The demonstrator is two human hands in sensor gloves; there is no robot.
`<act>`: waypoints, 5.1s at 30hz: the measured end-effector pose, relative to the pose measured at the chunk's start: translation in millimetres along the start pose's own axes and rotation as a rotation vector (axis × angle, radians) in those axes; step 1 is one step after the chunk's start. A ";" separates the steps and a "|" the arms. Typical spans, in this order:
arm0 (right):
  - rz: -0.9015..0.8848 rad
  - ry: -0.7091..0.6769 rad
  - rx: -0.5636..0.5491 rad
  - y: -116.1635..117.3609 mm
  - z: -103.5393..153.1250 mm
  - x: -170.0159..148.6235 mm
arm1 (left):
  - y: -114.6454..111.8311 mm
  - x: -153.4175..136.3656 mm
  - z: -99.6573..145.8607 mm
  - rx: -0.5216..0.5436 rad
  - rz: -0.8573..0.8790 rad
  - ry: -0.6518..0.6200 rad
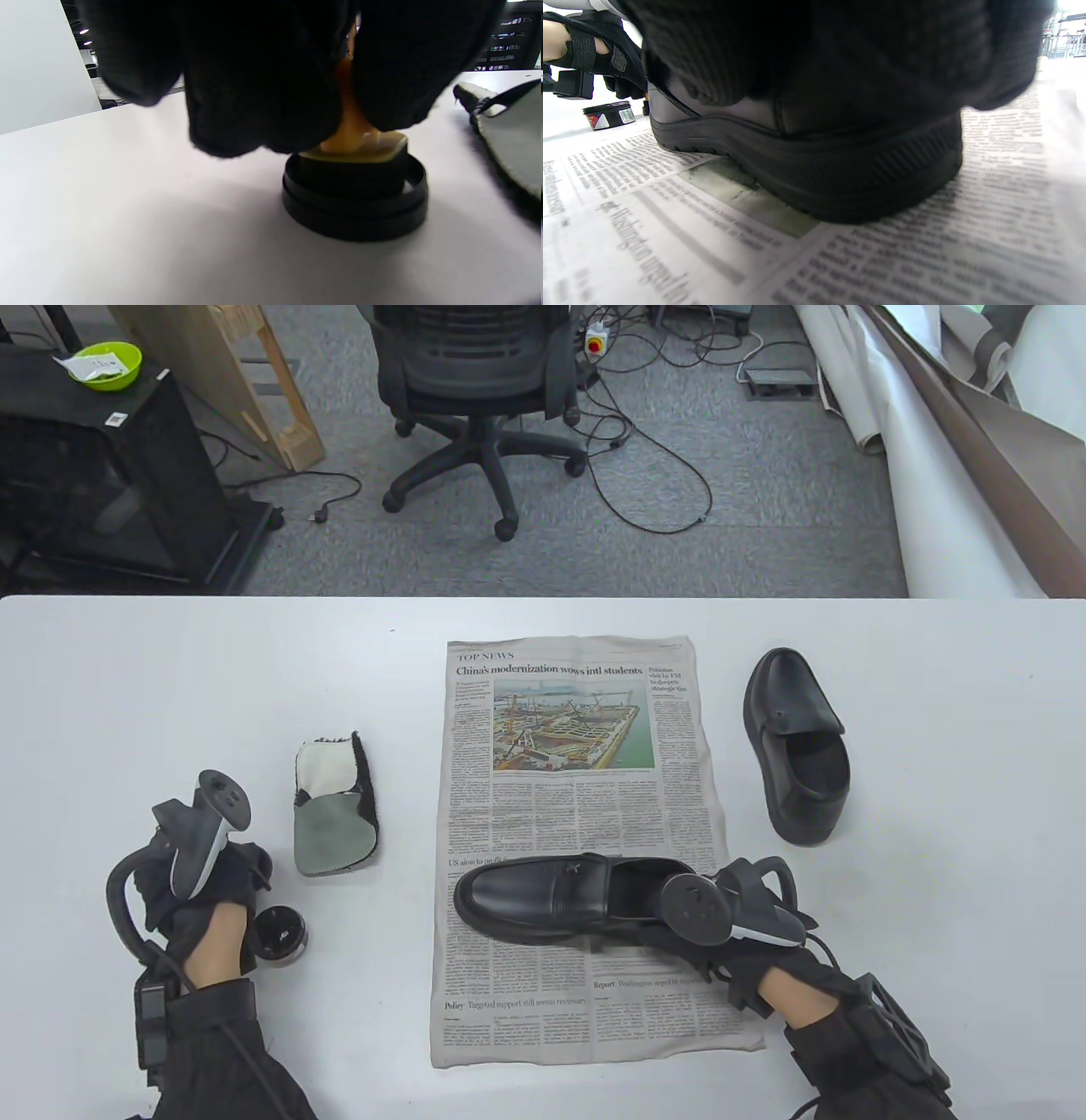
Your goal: Dip and apply built-in sponge shoe polish on shoes
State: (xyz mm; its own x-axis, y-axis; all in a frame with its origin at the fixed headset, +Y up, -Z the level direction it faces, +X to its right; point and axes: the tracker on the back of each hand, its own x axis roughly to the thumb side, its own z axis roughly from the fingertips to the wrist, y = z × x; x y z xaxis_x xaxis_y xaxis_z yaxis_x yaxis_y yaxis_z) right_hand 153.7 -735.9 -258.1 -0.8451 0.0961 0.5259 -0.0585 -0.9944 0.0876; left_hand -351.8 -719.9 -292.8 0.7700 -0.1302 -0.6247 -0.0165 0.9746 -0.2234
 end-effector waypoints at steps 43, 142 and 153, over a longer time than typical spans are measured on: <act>0.015 0.012 -0.500 -63.6 39.7 -20.5 | 32.3 82.4 135.8 0.335 0.248 -0.617; 0.335 0.313 -0.400 -33.8 33.5 -24.4 | 13.0 111.9 150.4 0.325 -0.094 -0.777; 0.343 0.308 -0.383 -30.0 32.7 -19.5 | 8.9 113.8 143.7 0.329 -0.161 -0.737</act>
State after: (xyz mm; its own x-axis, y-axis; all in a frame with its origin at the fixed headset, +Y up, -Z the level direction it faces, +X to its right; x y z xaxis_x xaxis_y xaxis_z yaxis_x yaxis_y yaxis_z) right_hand 189.3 -706.5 -243.3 -0.9613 -0.1937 0.1960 0.1062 -0.9168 -0.3851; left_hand -172.7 -699.8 -258.3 0.9701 -0.2314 0.0731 0.2295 0.9727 0.0338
